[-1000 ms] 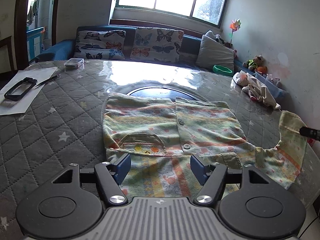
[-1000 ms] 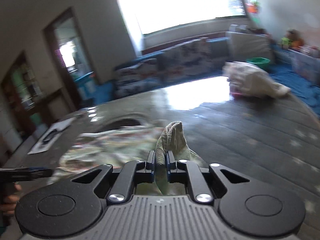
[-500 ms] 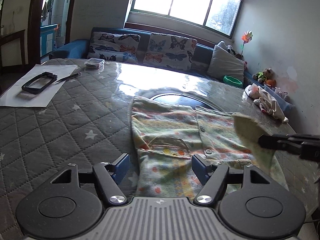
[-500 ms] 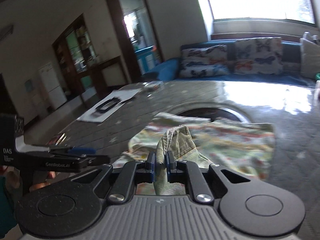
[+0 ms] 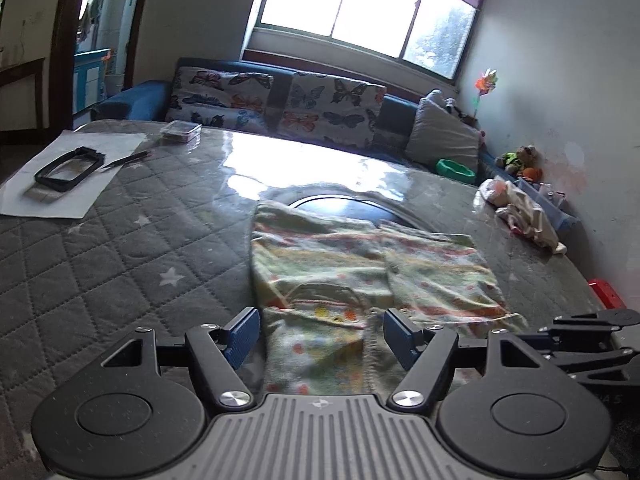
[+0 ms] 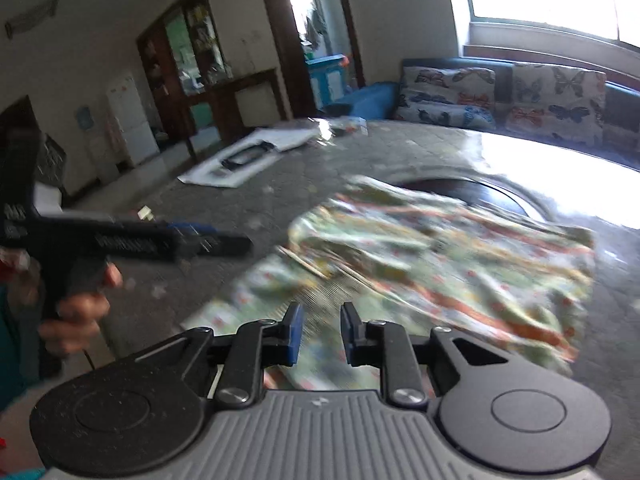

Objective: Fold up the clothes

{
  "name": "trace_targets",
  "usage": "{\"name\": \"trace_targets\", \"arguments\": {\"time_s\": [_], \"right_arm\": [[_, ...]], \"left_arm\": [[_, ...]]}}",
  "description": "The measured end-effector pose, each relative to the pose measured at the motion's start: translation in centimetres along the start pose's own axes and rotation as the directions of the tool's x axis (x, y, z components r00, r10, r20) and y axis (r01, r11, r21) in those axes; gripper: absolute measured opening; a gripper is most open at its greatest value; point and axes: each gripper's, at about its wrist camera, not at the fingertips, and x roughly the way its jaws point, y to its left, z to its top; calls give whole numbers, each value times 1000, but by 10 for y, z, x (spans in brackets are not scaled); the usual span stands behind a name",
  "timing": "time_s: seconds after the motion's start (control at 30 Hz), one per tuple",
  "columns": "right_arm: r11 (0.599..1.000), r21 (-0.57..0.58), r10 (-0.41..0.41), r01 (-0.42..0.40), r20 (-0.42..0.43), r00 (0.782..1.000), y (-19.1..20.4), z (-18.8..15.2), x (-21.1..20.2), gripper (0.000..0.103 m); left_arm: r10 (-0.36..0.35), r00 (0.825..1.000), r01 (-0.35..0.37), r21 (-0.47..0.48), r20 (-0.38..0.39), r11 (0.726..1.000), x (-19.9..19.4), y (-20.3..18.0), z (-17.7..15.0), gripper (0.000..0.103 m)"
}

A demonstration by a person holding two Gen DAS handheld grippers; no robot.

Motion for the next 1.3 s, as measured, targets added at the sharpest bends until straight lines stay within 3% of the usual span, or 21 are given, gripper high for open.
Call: {"name": "trace_targets", "arguments": {"time_s": [0.3, 0.57, 0.67, 0.77, 0.83, 0.9, 1.1, 1.3], "right_arm": [[980, 81, -173, 182, -112, 979, -54, -52, -22, 20], [972, 97, -211, 213, -32, 977, -69, -31, -31, 18], [972, 96, -216, 215, -2, 976, -74, -18, -17, 18], [963, 65, -259, 261, -33, 965, -82, -19, 0, 16], [961, 88, -259, 263, -59, 964, -90, -24, 6, 11], [961, 94, -255, 260, -62, 965, -92, -27, 5, 11], [978, -22, -206, 205, -48, 977, -62, -27, -13, 21], [975, -120, -198, 187, -91, 976, -40, -45, -12, 34]], "left_arm": [[-121, 991, 126, 89, -54, 988, 19, -48, -11, 70], [-144, 983, 157, 118, -111, 981, 40, -62, -20, 70], [-133, 982, 150, 131, -133, 980, 47, -63, -23, 69], [-116, 980, 136, 118, -161, 984, 56, -59, -27, 68], [-94, 981, 114, 115, -169, 987, 60, -54, -30, 67], [-84, 981, 104, 105, -178, 989, 60, -50, -30, 67], [-90, 986, 108, 124, -139, 986, 42, -52, -26, 68], [-12, 985, 46, 193, -171, 980, 50, -60, -41, 68]]}}
